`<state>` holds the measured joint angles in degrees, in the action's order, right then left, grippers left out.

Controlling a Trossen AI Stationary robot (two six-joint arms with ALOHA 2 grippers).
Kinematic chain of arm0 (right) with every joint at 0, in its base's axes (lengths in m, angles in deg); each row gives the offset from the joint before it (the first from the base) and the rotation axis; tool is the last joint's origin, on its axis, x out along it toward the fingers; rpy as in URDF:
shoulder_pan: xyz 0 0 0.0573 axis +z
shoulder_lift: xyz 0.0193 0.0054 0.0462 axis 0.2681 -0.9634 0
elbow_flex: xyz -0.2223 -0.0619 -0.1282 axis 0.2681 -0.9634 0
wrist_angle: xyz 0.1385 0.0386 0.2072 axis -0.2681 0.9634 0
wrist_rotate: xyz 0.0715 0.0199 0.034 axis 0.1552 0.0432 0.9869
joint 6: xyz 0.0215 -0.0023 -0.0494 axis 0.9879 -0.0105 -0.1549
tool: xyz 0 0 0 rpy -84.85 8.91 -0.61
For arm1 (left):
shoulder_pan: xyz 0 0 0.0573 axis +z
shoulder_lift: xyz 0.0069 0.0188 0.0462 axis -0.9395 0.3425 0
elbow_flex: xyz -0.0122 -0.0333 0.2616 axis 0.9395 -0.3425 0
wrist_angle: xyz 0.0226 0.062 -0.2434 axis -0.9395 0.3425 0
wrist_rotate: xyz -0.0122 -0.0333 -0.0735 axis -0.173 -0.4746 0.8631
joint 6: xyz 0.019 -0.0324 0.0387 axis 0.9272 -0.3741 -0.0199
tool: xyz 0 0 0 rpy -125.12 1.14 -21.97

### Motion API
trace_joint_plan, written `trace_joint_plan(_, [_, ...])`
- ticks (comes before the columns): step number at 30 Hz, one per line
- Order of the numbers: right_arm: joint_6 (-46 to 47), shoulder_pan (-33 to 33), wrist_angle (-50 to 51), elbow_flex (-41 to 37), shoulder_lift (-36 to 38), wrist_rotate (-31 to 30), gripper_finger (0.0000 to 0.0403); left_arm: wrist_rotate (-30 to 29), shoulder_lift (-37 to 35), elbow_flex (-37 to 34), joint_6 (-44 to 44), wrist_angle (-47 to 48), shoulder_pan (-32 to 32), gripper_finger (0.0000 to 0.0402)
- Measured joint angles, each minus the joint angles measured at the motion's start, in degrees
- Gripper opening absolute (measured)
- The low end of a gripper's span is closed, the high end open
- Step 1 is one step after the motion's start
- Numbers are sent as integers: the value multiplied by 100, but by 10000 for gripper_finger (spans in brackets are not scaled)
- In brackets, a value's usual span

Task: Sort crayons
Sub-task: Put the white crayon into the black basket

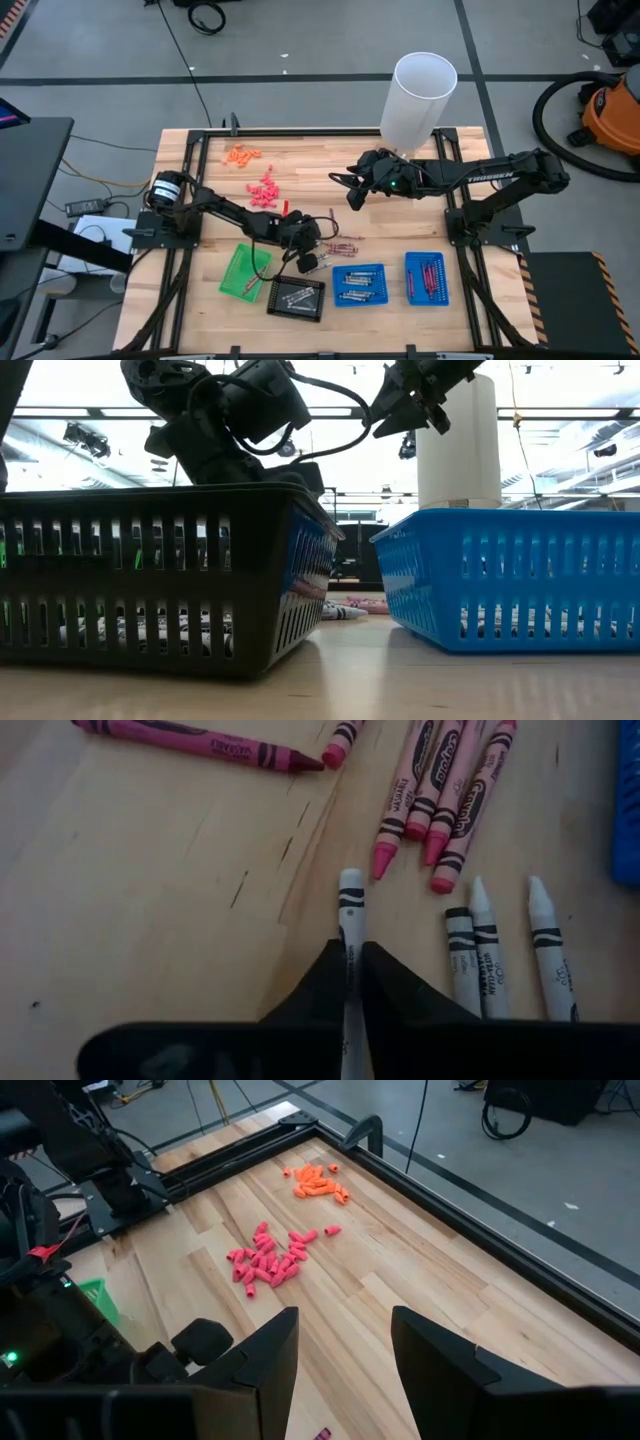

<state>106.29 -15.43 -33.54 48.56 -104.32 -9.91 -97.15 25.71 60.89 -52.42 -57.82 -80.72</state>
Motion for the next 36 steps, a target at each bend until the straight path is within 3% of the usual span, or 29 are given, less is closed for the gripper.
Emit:
trace_joint_plan(9, [-158,0,24,-1,0,3,170,13,-804,-50,94,588,77,22])
trace_joint_plan(12, [-224,0,37,1,0,4,170,365,-1174,-38,217,818,90,23])
trace_joint_plan(20, [-273,-47,10,1,0,4,170,2729,-1763,-19,406,286,61,23])
trace_joint_plan(23, [-275,-78,-136,0,0,2,170,3185,-1661,-11,183,233,-48,23])
trace_joint_plan(30, [-261,-74,-221,1,2,30,170,3317,-1229,-8,-270,-141,-501,40])
trace_joint_plan(36, [-262,-74,-211,0,2,42,170,3156,-1147,-8,-365,-365,-556,103])
